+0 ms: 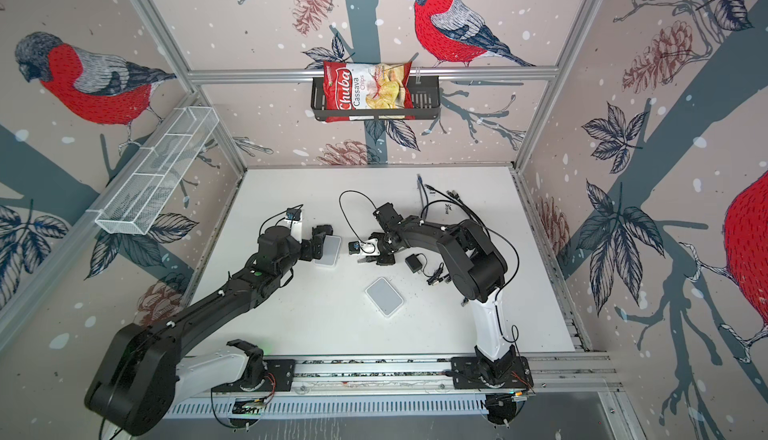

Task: Insert the plug into the switch port
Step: 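Grasp the grey cable's plug with the right gripper while the left lifts the switch, then bring the switch and grey plug together, aligning the plug with a switch port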

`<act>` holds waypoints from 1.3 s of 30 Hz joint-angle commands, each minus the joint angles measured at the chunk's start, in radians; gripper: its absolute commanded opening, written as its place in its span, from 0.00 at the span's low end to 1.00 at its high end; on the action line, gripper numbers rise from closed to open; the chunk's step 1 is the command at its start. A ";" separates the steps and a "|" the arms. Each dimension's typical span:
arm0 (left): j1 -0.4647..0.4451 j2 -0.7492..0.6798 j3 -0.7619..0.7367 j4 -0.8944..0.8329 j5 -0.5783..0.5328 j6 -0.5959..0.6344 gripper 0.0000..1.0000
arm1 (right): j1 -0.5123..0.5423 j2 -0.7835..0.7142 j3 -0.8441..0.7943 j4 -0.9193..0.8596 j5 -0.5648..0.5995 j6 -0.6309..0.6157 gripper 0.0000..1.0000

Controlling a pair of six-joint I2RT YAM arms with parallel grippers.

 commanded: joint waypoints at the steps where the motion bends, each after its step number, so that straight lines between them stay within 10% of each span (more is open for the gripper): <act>1: 0.006 0.035 0.026 -0.061 0.050 -0.089 0.97 | 0.008 -0.029 -0.036 0.113 0.056 0.121 0.02; 16: -0.006 0.153 0.120 -0.273 0.097 -0.108 0.97 | 0.058 -0.058 -0.103 0.421 0.188 0.485 0.01; 39: -0.114 0.402 0.312 -0.525 -0.042 -0.123 0.93 | 0.056 -0.079 -0.165 0.514 0.118 0.542 0.01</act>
